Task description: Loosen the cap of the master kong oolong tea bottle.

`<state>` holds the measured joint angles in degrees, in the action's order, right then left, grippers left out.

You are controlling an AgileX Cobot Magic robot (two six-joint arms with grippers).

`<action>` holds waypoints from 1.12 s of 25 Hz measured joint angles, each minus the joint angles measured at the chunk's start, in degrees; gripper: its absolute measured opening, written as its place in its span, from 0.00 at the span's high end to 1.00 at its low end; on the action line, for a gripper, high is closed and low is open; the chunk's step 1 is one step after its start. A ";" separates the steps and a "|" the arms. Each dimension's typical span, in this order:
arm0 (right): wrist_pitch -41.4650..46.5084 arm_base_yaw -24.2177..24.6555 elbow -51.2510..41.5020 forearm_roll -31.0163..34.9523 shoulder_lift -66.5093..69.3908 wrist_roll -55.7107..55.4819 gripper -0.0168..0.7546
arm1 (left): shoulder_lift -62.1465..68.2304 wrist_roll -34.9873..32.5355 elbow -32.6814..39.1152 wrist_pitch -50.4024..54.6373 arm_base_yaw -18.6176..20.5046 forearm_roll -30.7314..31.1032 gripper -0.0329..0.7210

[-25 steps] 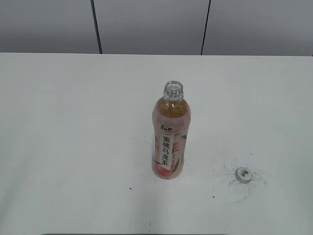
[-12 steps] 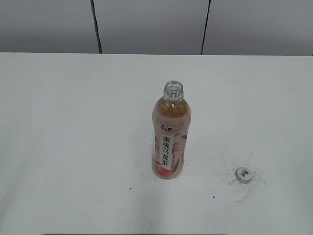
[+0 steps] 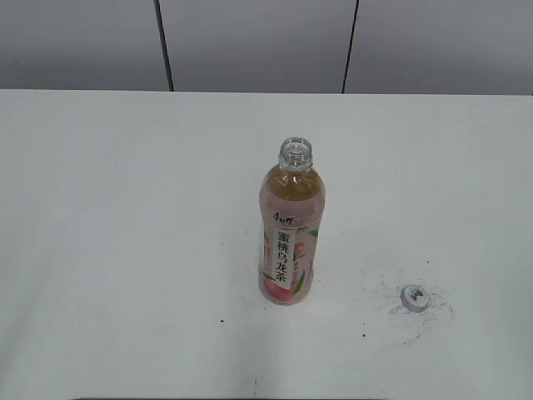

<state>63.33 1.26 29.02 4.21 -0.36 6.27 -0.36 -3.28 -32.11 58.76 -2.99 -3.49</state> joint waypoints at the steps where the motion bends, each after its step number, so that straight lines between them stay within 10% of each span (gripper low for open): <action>1: 0.00 0.00 0.00 0.00 0.00 0.00 0.26 | 0.00 0.00 0.00 0.00 0.00 0.00 0.31; 28: 0.00 0.00 0.00 -2.93 0.00 -0.87 0.26 | 0.00 0.00 0.00 0.00 0.05 3.92 0.35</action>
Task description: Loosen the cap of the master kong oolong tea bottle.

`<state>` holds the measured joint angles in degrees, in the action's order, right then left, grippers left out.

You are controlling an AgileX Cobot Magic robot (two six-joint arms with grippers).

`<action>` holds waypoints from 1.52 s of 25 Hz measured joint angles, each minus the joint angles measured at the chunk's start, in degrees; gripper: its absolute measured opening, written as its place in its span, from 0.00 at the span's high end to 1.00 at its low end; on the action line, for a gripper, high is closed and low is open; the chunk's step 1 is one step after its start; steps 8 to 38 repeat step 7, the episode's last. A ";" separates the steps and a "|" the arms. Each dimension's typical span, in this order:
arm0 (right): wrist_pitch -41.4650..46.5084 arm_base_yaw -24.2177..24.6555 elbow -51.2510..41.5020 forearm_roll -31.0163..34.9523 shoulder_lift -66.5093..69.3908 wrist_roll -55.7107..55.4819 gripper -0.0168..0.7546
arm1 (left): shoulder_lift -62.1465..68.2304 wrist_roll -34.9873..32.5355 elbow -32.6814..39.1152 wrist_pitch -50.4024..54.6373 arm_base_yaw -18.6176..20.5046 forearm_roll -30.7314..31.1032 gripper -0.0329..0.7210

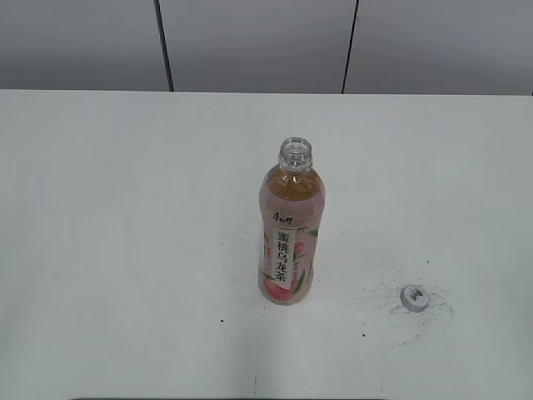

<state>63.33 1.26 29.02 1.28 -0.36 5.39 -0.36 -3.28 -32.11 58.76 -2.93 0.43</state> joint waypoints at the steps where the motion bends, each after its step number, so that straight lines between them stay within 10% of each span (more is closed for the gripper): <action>1: 0.00 0.00 0.00 0.00 0.00 0.00 0.26 | 0.00 0.00 0.00 0.00 0.00 0.00 0.36; 38: 0.00 0.00 0.00 0.00 0.00 0.00 0.26 | 0.00 0.00 0.00 0.00 0.00 0.00 0.36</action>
